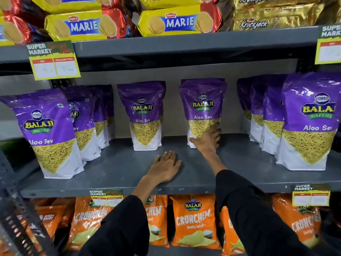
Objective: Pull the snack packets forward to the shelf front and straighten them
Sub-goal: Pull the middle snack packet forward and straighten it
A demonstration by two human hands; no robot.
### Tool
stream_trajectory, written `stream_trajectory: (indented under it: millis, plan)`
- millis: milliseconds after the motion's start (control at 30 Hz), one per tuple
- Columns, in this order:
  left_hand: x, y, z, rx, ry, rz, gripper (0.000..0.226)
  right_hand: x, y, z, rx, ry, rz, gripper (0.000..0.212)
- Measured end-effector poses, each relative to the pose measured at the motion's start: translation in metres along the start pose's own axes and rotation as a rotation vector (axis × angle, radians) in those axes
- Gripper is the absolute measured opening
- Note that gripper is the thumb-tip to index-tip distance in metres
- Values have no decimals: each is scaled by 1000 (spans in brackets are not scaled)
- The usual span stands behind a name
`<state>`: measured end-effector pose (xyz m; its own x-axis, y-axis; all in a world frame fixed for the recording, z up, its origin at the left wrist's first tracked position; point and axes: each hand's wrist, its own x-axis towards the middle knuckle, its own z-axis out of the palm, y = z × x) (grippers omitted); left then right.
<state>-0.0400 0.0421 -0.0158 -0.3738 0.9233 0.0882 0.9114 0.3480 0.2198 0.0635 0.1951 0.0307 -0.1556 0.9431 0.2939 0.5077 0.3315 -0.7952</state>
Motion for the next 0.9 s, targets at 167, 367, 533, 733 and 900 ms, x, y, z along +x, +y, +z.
stream_trajectory:
  millis: [167, 367, 533, 733, 900]
  plan:
    - [3, -2, 1, 17, -11, 1, 67, 3, 0, 7, -12, 16, 7, 139]
    - [2, -2, 2, 33, -1, 15, 65, -1, -1, 3, -10, 32, -2, 137]
    - [3, -2, 2, 26, -1, 6, 66, -12, 1, -6, 26, 28, -18, 139]
    - [0, -1, 0, 23, -1, 5, 66, -32, 6, -21, 40, 2, -37, 136]
    - [-4, 3, -4, 29, -27, -9, 66, -53, 9, -33, 25, 19, -56, 135]
